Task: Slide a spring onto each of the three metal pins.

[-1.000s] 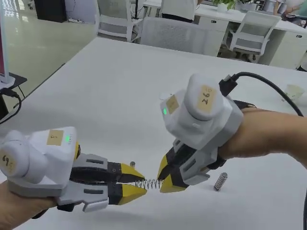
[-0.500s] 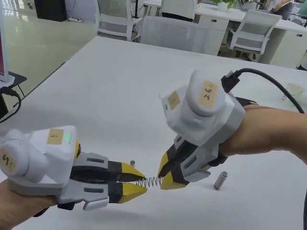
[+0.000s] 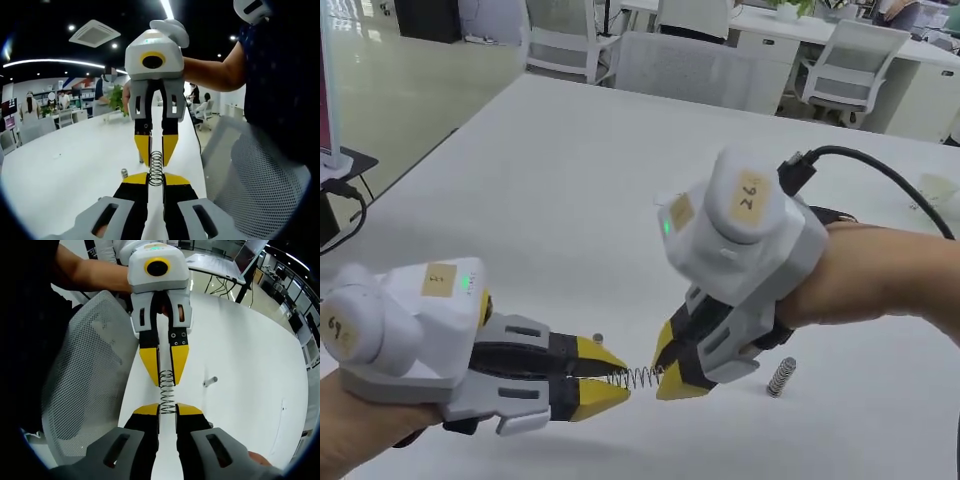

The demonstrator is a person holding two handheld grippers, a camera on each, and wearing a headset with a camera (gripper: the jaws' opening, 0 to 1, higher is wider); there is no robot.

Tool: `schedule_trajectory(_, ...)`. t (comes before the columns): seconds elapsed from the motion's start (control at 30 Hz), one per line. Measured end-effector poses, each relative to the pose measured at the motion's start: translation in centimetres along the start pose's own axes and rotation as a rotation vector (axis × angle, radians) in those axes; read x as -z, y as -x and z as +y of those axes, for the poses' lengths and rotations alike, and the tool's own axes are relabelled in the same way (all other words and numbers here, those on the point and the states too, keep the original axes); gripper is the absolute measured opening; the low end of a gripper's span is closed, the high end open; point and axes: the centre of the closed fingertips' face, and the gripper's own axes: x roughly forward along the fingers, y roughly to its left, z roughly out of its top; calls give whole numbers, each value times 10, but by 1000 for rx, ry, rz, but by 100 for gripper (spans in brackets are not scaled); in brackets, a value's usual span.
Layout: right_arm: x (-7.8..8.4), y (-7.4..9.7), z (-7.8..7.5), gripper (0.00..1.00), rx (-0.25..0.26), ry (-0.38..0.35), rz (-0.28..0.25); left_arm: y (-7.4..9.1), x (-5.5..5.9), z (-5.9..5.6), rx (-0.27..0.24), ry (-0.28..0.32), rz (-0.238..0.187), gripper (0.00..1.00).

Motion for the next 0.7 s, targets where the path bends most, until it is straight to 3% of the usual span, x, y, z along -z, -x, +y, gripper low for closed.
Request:
schedule_trajectory(0.43, 3, -3, 0, 9, -7, -16, 2, 0, -11, 1, -5, -10, -26, 2)
schedule_trajectory(0.7, 2, -2, -1, 9, 1, -12, -1, 1, -11, 2, -9, -14, -25, 2)
